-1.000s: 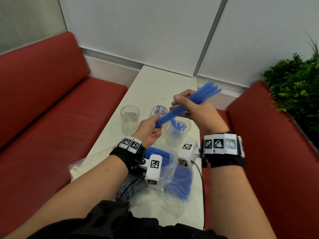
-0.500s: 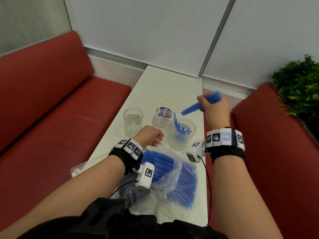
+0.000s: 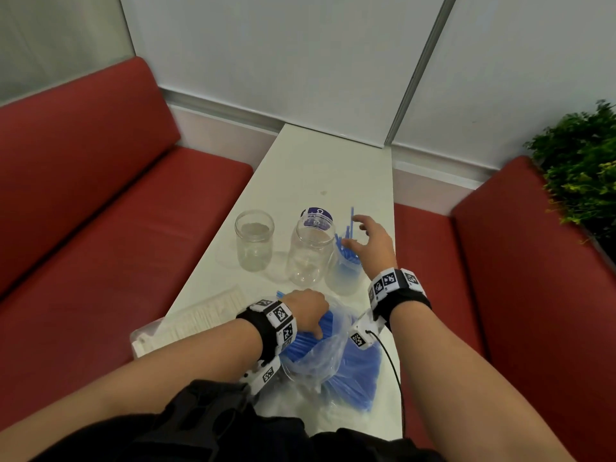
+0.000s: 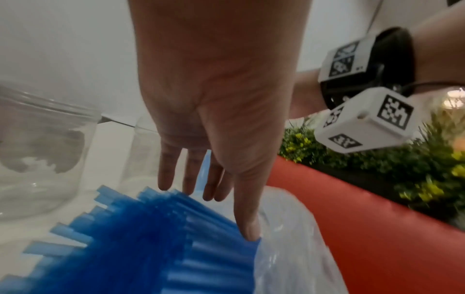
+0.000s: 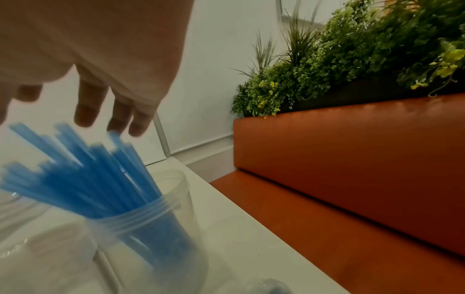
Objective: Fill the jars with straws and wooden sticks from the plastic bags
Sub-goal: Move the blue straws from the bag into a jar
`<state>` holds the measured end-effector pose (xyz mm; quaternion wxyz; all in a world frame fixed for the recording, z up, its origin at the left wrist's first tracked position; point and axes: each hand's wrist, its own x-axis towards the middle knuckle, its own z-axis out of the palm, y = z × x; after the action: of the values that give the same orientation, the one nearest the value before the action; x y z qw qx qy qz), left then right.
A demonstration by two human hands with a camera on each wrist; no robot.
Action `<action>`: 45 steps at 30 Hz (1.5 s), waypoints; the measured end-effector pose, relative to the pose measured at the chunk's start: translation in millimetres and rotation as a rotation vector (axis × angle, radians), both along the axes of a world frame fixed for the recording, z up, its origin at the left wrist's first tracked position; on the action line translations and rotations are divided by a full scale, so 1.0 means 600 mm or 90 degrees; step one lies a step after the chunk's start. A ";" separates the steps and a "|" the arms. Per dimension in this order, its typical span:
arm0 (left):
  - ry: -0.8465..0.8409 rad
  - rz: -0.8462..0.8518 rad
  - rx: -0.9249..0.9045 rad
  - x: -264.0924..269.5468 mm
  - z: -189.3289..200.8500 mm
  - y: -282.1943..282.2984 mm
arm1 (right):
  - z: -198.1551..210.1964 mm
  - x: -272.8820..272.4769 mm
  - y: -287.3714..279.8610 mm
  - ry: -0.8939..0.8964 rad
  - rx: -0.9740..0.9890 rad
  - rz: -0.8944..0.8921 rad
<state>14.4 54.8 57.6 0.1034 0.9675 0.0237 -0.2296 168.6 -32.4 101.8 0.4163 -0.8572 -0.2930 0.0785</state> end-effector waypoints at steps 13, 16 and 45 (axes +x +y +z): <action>-0.069 -0.093 0.226 -0.019 -0.008 -0.027 | -0.066 -0.050 -0.002 -0.252 -0.404 0.042; -0.055 -0.058 0.231 -0.020 -0.005 -0.028 | -0.064 -0.057 -0.002 -0.229 -0.409 0.041; -0.297 0.074 -0.190 0.028 0.245 0.022 | 0.002 -0.161 -0.003 0.268 0.114 0.105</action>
<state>31.1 67.9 204.9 0.2606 0.9652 0.0206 0.0044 72.2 -34.2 102.9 0.5349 -0.7546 -0.2748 0.2628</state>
